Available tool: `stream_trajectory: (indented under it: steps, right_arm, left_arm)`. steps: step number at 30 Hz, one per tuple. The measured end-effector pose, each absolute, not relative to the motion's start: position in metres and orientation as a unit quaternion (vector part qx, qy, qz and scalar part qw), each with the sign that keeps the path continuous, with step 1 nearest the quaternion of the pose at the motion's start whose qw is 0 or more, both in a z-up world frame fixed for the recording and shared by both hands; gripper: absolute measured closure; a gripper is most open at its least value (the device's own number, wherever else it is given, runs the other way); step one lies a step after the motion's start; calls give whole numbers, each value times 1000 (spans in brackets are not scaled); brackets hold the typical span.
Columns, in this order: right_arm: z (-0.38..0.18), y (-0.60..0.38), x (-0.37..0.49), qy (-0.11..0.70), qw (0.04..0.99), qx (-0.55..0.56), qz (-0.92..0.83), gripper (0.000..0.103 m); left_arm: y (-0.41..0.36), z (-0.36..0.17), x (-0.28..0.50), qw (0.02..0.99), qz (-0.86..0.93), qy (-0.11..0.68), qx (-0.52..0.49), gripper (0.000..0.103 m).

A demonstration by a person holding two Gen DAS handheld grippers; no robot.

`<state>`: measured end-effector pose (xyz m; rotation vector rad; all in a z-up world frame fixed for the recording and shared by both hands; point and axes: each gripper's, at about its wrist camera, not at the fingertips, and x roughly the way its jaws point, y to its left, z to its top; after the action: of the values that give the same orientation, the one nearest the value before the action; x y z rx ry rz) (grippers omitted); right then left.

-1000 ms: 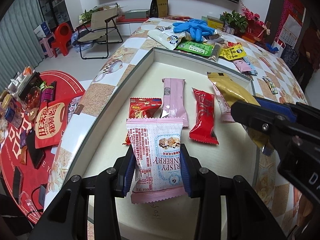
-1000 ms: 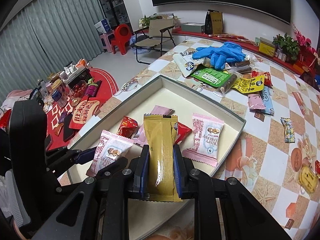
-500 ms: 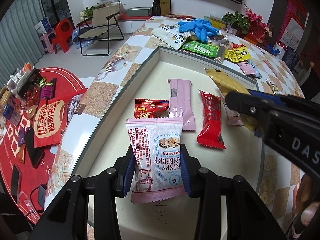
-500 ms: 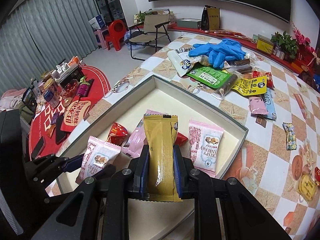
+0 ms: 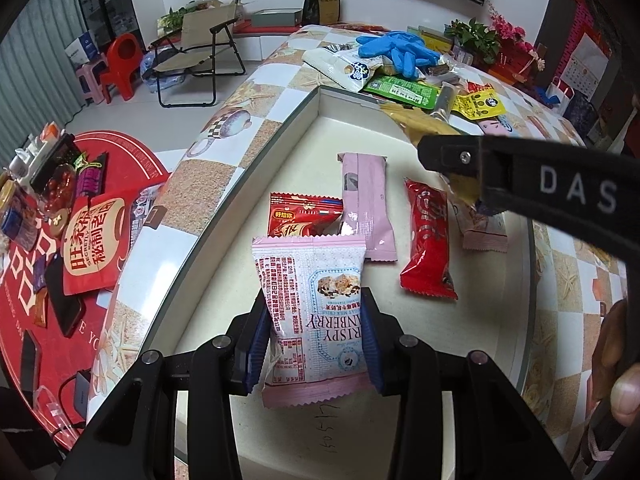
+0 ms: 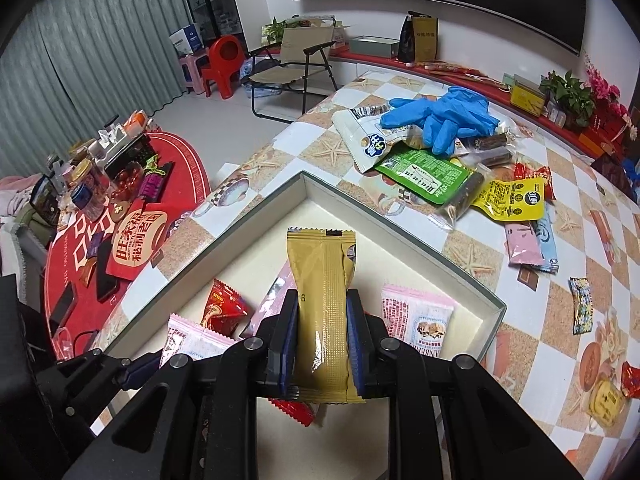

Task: Organize snacks
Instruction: 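Lower both snacks into the white tray and open both tools, then withdraw both tools from the tray back over the snack pile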

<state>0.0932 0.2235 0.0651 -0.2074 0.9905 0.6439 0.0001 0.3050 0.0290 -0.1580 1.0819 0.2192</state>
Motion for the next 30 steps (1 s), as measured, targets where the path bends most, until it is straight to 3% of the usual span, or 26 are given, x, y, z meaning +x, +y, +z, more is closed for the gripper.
stream_trajectory:
  steps: [2, 3, 4, 5, 6, 16, 21, 30]
  right_arm:
    - [64, 223, 97, 477, 819, -85, 308, 79]
    - [64, 224, 98, 479, 819, -83, 305, 72]
    - [64, 223, 99, 483, 817, -78, 305, 59]
    - [64, 222, 100, 484, 816, -72, 308, 21]
    - [66, 220, 99, 478, 818, -65, 312, 7]
    - [86, 132, 74, 428, 851, 3, 305, 7]
    - [55, 47, 59, 462, 850, 38, 249, 7]
    - [24, -75, 31, 460, 882, -26, 97, 7]
  left_arm:
    - [305, 29, -1, 849, 104, 513, -74, 50]
    - [306, 30, -2, 850, 105, 511, -75, 46]
    - [307, 31, -3, 851, 105, 508, -76, 41]
    - [308, 33, -5, 853, 106, 504, -80, 39]
    - [309, 34, -6, 854, 104, 502, -84, 38]
    - [285, 54, -33, 872, 75, 474, -99, 26]
    - [222, 61, -39, 879, 19, 472, -72, 25]
    - [88, 41, -28, 865, -76, 496, -11, 23]
